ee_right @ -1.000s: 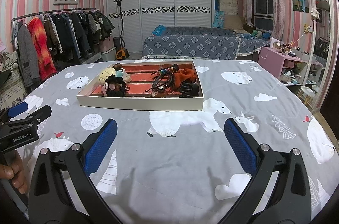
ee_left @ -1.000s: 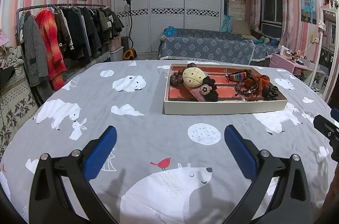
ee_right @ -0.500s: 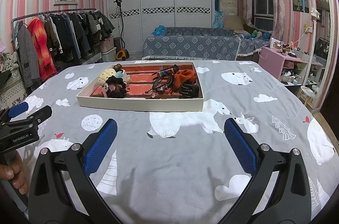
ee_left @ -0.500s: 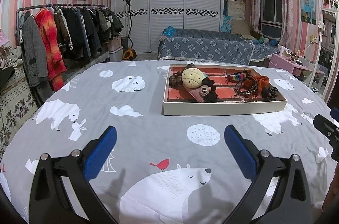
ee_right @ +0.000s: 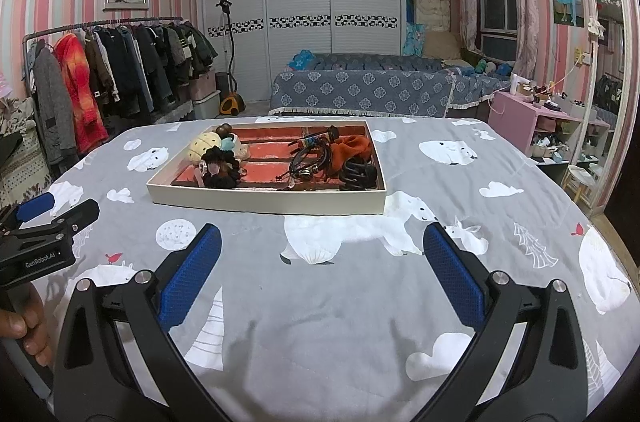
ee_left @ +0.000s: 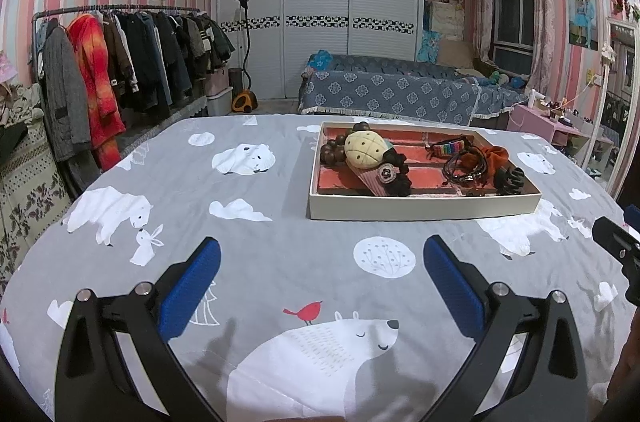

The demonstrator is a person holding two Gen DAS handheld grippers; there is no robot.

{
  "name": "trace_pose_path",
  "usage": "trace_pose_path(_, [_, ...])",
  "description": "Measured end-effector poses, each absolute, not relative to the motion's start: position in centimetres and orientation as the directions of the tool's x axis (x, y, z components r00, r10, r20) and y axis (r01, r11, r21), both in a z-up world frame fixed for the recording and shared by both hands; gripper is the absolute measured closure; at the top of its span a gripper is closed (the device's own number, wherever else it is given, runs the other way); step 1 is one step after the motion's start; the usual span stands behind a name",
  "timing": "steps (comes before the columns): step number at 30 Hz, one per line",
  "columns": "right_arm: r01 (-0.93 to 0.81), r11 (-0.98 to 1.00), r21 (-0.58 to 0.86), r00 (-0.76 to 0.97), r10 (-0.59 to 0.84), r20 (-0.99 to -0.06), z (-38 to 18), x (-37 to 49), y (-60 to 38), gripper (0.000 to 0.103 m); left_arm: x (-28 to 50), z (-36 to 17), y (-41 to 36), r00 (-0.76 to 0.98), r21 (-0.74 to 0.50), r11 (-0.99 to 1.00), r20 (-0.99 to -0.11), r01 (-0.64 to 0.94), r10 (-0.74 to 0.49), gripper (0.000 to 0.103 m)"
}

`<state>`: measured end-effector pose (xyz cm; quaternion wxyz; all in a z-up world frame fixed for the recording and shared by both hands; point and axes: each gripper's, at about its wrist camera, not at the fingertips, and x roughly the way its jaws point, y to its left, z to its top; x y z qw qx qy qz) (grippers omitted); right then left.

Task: Organize jewelry

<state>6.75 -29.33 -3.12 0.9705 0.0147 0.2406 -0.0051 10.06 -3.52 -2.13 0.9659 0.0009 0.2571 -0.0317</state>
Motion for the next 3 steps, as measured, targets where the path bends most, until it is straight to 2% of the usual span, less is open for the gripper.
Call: trace_pose_path(3, [0.017, 1.000, 0.024, 0.884, -0.004, -0.468, -3.06, 6.75, -29.32, 0.005, 10.02, -2.00, -3.30, 0.865, -0.021, 0.998, -0.498, 0.060, -0.063, 0.004])
